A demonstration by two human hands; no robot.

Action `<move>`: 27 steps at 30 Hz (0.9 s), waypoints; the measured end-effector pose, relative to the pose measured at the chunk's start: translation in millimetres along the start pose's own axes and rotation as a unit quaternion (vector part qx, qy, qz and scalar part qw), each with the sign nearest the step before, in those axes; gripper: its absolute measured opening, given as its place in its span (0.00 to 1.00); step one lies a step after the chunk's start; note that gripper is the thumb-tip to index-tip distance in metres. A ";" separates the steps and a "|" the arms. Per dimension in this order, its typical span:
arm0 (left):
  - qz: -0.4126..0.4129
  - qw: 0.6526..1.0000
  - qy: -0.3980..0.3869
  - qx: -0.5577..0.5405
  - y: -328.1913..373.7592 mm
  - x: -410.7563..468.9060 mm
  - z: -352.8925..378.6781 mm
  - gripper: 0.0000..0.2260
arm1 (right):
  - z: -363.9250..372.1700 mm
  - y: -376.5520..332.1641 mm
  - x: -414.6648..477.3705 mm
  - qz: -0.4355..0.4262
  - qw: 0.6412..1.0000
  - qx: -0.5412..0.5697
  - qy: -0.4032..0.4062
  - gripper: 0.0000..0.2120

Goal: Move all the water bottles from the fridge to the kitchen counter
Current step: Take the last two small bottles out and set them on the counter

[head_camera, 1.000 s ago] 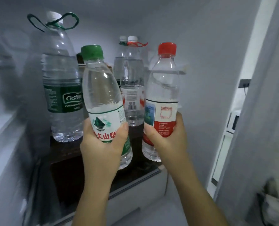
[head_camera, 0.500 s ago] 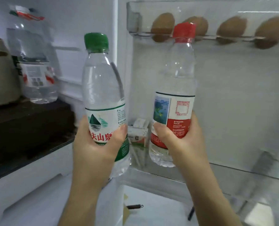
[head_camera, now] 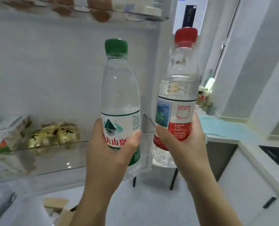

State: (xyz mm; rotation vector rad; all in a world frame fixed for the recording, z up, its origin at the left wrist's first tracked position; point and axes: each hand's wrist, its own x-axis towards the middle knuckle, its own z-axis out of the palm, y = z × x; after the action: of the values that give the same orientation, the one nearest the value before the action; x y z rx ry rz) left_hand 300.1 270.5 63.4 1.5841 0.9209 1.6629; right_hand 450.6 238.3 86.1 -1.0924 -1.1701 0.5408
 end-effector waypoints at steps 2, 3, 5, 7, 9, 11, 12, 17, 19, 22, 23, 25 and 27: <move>-0.004 0.999 -0.038 -0.017 -5.5 5.5 24.7 0.22 | -18.7 6.7 5.7 0.005 0.999 -0.018 0.041 0.22; -0.006 0.998 -0.056 -0.029 -7.9 9.1 37.4 0.22 | -27.6 10.0 8.4 0.003 0.997 -0.032 0.066 0.22; -0.016 0.994 -0.093 -0.055 -12.4 18.1 61.9 0.23 | -44.7 15.9 13.7 0.001 0.991 -0.065 0.118 0.25; -0.021 0.988 -0.132 -0.076 -15.5 25.7 86.9 0.24 | -62.6 20.2 18.1 0.000 0.982 -0.094 0.162 0.27; -0.014 0.982 -0.165 -0.086 -17.5 29.0 110.2 0.23 | -81.3 23.9 20.3 -0.003 0.973 -0.112 0.201 0.30; -0.003 0.977 -0.194 -0.089 -20.8 28.7 132.8 0.20 | -101.3 27.9 20.8 -0.004 0.962 -0.130 0.242 0.31; -0.001 0.973 -0.210 -0.094 -21.9 27.7 144.0 0.19 | -111.7 30.5 20.4 -0.003 0.956 -0.138 0.260 0.31; 0.001 0.955 -0.271 -0.124 -27.7 18.0 205.6 0.22 | -166.3 41.1 14.1 0.007 0.932 -0.149 0.330 0.26; -0.005 0.948 -0.287 -0.135 -27.6 8.3 233.2 0.22 | -191.6 42.5 6.8 0.006 0.922 -0.161 0.353 0.24; -0.018 0.937 -0.313 -0.151 -21.4 -12.0 274.6 0.22 | -233.4 41.6 -6.6 0.005 0.911 -0.168 0.376 0.21; -0.019 0.933 -0.324 -0.155 -18.9 -20.2 288.4 0.21 | -247.1 40.4 -11.7 0.008 0.907 -0.174 0.384 0.22; -0.019 0.926 -0.340 -0.163 -12.2 -40.7 319.4 0.20 | -279.7 38.0 -22.3 0.008 0.898 -0.191 0.396 0.22; -0.020 0.921 -0.351 -0.170 -4.1 -59.9 346.6 0.20 | -309.9 34.2 -30.6 0.006 0.889 -0.198 0.413 0.24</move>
State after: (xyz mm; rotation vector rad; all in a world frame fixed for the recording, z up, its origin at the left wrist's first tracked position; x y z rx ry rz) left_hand 649.3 239.8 35.0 1.7039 0.2689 1.0120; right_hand 731.0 105.4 42.9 -1.4721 -0.5131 -0.1898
